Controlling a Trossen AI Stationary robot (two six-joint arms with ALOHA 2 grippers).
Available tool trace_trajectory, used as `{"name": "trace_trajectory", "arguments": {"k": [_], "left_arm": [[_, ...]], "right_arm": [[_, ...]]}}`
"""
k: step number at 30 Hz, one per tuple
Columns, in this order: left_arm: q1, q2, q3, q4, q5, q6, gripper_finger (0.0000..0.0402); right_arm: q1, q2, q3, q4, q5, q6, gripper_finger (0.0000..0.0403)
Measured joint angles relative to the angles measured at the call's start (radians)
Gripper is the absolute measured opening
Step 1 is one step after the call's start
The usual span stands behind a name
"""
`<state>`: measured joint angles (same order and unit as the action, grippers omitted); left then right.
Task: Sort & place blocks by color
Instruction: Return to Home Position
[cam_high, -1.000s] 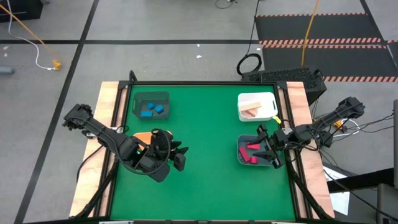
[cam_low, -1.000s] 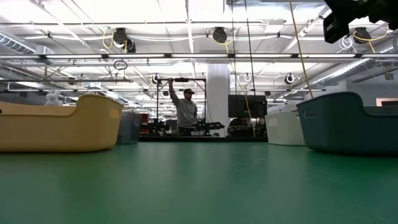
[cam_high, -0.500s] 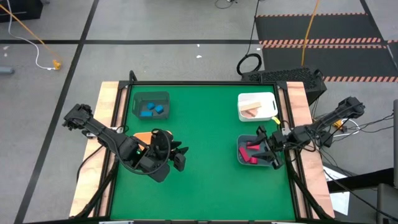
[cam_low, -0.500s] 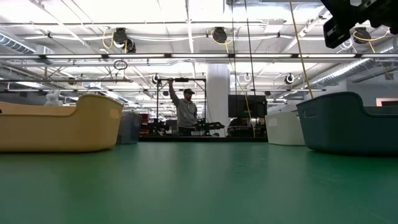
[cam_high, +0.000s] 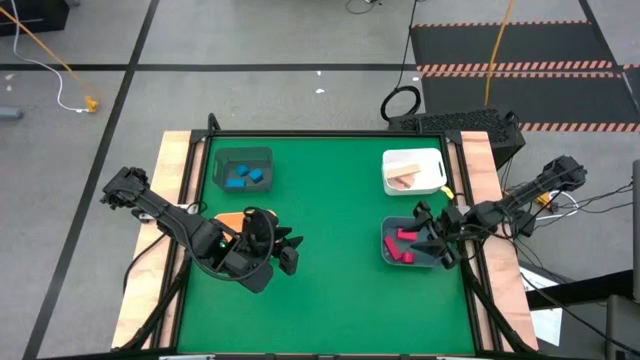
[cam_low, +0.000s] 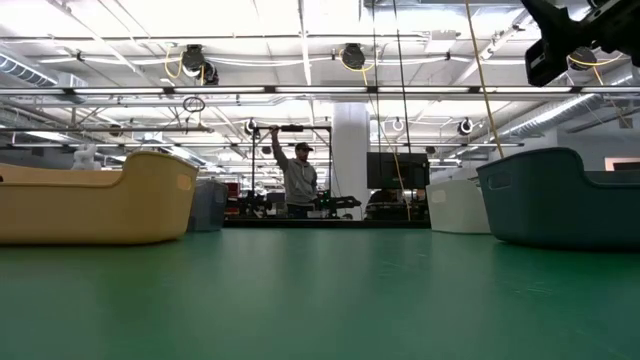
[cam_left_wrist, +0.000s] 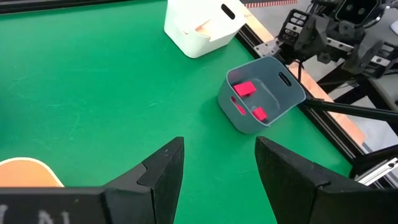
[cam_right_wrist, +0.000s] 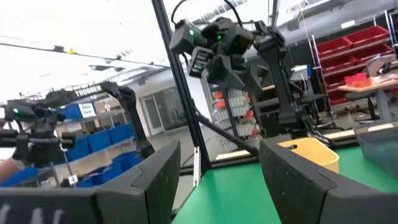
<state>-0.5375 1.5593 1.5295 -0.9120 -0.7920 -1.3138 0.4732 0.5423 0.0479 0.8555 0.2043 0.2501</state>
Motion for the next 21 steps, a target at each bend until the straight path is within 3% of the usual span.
{"name": "trace_trajectory", "arguments": {"k": [21], "left_arm": [[0.0, 0.0, 0.0, 0.006, 0.0, -0.007, 0.0198]], "right_arm": [[0.0, -0.001, -0.003, -0.222, 0.001, 0.002, 0.021]]}}
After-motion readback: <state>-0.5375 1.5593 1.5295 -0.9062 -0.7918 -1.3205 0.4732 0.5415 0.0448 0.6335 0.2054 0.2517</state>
